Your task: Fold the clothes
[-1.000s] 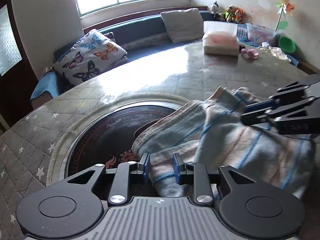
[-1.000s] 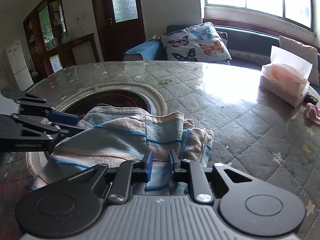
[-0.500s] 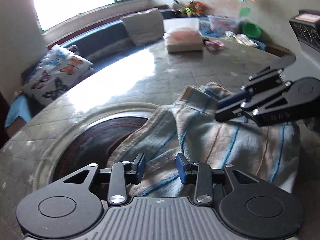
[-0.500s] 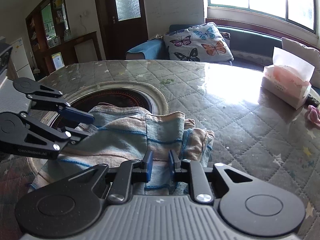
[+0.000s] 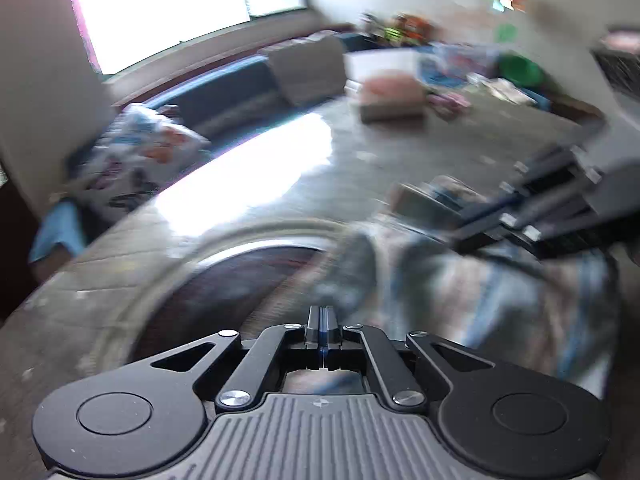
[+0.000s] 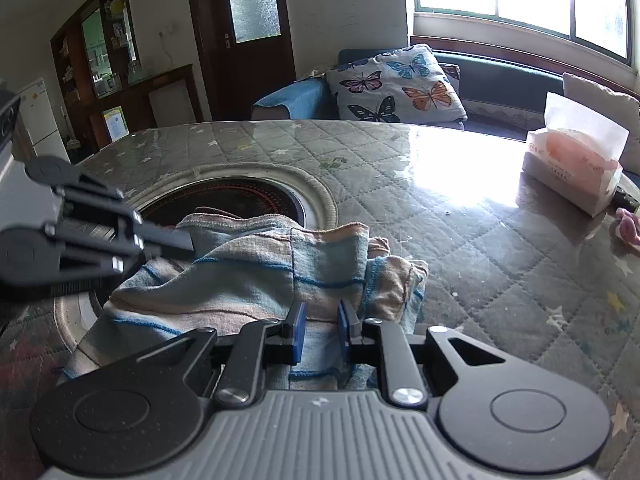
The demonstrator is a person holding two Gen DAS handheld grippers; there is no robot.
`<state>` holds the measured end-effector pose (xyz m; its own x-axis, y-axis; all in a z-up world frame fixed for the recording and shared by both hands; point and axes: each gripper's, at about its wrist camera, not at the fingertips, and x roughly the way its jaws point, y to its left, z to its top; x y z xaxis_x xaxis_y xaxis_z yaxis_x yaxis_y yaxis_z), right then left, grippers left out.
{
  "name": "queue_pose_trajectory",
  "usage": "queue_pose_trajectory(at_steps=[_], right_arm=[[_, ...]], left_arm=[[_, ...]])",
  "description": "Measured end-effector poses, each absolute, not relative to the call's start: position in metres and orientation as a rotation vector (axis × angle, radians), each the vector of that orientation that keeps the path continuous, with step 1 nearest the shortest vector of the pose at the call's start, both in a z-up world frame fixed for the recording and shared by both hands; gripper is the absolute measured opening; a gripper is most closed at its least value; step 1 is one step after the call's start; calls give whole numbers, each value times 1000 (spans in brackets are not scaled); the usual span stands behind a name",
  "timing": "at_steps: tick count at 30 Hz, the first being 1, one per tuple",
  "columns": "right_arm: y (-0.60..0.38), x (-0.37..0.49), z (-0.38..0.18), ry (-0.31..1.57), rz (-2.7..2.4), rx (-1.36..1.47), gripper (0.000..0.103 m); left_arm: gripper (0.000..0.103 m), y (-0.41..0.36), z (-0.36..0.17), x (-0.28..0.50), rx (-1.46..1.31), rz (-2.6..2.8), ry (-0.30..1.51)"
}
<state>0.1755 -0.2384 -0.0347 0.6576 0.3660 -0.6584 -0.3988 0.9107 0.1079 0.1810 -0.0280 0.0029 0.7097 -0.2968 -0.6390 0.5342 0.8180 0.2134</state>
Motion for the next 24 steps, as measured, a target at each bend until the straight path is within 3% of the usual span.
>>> queue_pose_trajectory(at_steps=[5,10,12,14,17,24], right_arm=[[-238,176,-34,735,433,-52,17],[-239,176,-35,735,435,-50,17],[-239,175,-35,735,436,-49,17],[-239,175,-35,735,436,-48,17],[-239,175,-35,735,437,-47,17],[-240,177,-36,736,439,-47,17]], left_arm=[[1,-16,8,186,392,-504,657],[9,-29,-1,177,481,-614,677],[15,-35,-4,174,509,-641,676],[32,-40,-7,173,532,-657,670],[43,-43,-12,173,554,-682,661],[41,-43,-20,183,556,-740,688]])
